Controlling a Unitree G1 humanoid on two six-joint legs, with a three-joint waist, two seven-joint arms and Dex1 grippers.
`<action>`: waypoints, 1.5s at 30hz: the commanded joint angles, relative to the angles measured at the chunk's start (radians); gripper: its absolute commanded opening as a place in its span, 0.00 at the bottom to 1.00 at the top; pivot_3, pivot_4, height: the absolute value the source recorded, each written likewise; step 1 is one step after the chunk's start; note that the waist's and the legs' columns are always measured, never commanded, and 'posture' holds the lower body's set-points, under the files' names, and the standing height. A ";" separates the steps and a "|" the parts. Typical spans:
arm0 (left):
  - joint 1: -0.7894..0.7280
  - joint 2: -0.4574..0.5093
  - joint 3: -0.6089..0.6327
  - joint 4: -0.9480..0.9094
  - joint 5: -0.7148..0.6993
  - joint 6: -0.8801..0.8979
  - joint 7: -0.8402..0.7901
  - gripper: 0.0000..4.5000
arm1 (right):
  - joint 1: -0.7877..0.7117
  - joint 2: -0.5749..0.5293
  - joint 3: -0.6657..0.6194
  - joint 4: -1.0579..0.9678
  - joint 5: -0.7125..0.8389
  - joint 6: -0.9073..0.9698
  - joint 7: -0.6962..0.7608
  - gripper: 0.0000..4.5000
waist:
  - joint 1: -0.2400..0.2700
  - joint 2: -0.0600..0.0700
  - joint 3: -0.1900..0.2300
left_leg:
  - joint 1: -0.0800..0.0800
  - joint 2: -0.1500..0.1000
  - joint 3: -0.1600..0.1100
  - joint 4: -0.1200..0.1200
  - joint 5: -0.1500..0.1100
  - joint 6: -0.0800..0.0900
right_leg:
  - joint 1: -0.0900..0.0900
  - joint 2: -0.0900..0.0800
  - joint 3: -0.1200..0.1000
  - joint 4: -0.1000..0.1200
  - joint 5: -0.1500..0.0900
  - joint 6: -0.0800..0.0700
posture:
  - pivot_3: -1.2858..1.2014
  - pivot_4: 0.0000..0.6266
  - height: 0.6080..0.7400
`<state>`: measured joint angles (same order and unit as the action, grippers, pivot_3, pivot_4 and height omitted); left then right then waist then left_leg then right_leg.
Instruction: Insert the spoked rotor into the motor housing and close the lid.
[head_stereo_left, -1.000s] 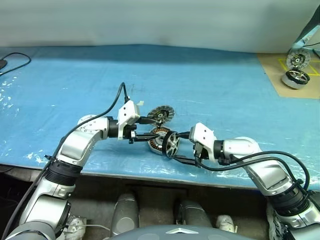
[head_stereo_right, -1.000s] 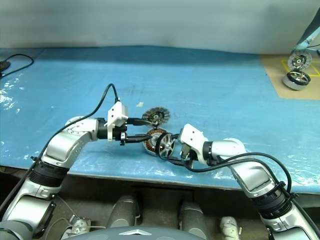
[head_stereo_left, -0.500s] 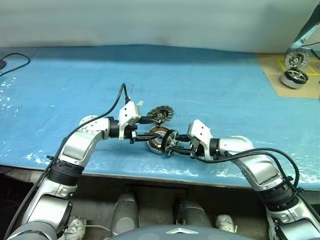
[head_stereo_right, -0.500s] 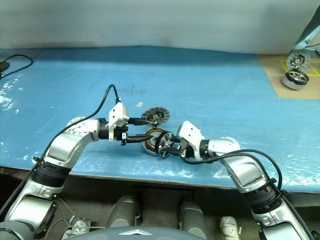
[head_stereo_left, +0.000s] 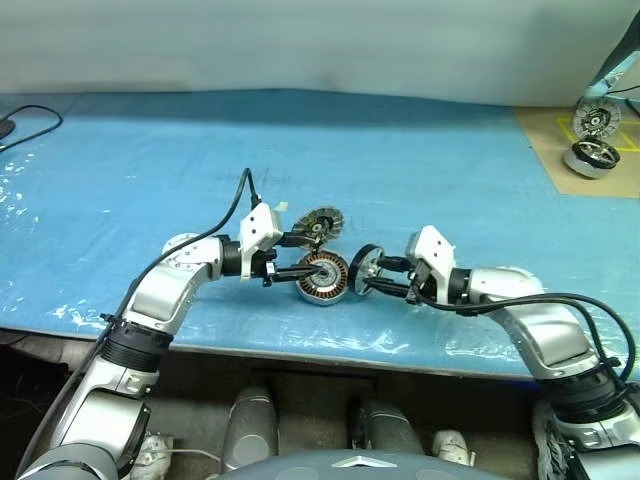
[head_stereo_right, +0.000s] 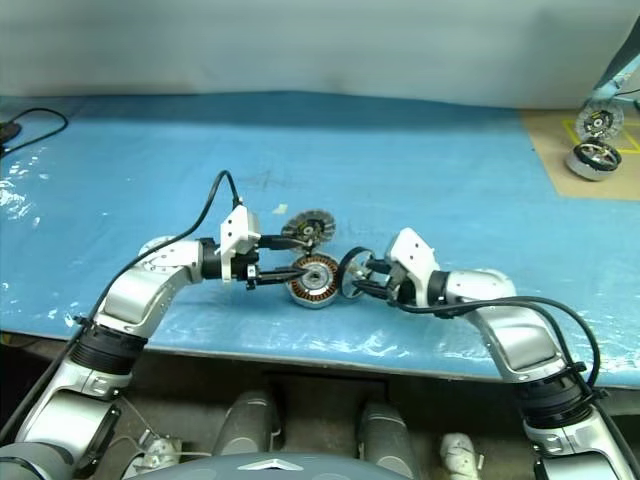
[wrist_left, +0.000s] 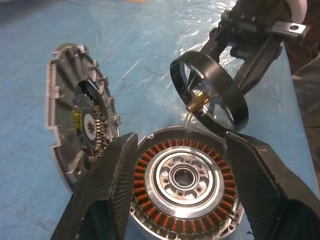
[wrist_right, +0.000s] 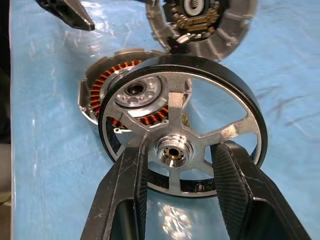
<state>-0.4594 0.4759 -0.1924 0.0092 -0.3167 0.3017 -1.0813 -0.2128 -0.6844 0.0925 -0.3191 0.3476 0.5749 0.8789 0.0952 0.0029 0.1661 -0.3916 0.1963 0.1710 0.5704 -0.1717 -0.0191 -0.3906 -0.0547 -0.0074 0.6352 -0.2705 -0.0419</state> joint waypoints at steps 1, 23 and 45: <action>-0.016 -0.002 0.024 0.014 0.005 -0.050 0.003 0.65 | -0.022 -0.011 -0.050 -0.094 0.079 0.036 0.021 0.33 | -0.002 0.000 0.000 | 0.000 0.000 0.000 0.000 0.000 0.000 | 0.000 0.000 0.000 0.000 0.000 0.000 | 0.52 0.24 1.00; 0.239 0.141 0.099 -0.160 -0.046 -0.081 -0.040 0.65 | -0.376 0.054 0.217 0.207 -0.063 -0.092 0.238 0.33 | -0.004 0.000 0.000 | -0.002 0.001 0.002 0.000 0.000 0.000 | -0.002 0.000 -0.001 0.001 0.000 0.000 | 0.52 0.24 1.00; 0.267 0.106 0.085 -0.090 -0.008 -0.174 -0.004 0.65 | -0.415 0.032 0.253 0.234 -0.171 -0.179 0.349 0.33 | -0.003 0.000 0.000 | -0.002 0.001 0.002 0.001 0.000 0.000 | -0.002 0.000 0.000 0.002 0.000 -0.001 | 0.52 0.24 1.00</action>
<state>-0.1941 0.5829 -0.1121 -0.0711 -0.3282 0.1487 -1.0864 -0.6061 -0.6544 0.3661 -0.0781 0.1778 0.4181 1.2293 0.0918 0.0029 0.1661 -0.3938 0.1976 0.1731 0.5717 -0.1718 -0.0189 -0.3930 -0.0544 -0.0079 0.6376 -0.2706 -0.0425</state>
